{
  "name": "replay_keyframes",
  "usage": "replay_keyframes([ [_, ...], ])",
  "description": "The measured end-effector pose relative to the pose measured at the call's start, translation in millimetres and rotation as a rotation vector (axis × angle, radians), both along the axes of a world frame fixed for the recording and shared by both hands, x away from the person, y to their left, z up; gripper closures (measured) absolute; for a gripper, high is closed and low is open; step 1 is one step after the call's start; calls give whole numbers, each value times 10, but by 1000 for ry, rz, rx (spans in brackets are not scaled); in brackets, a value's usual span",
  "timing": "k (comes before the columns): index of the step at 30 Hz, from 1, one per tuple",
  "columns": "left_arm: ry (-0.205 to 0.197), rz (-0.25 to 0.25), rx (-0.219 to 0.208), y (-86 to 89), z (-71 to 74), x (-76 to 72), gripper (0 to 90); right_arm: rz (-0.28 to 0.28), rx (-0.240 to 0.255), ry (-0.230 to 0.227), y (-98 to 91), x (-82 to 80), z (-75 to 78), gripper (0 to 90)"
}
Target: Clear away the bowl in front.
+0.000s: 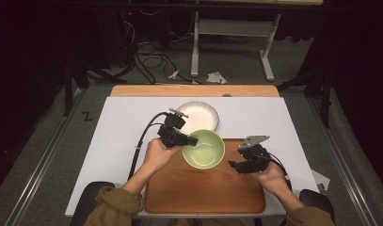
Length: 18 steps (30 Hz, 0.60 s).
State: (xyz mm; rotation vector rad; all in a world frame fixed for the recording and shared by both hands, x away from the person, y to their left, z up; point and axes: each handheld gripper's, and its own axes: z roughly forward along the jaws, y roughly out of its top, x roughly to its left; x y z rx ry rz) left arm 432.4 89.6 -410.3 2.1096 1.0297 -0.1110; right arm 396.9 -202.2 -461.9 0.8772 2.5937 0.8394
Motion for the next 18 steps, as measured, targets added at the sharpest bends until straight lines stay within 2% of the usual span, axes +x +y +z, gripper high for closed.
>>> replay_keyframes([
  [18, 24, -9, 18, -33, -161, -41, 829, -5, 0, 1, -5, -1, 5, 391],
])
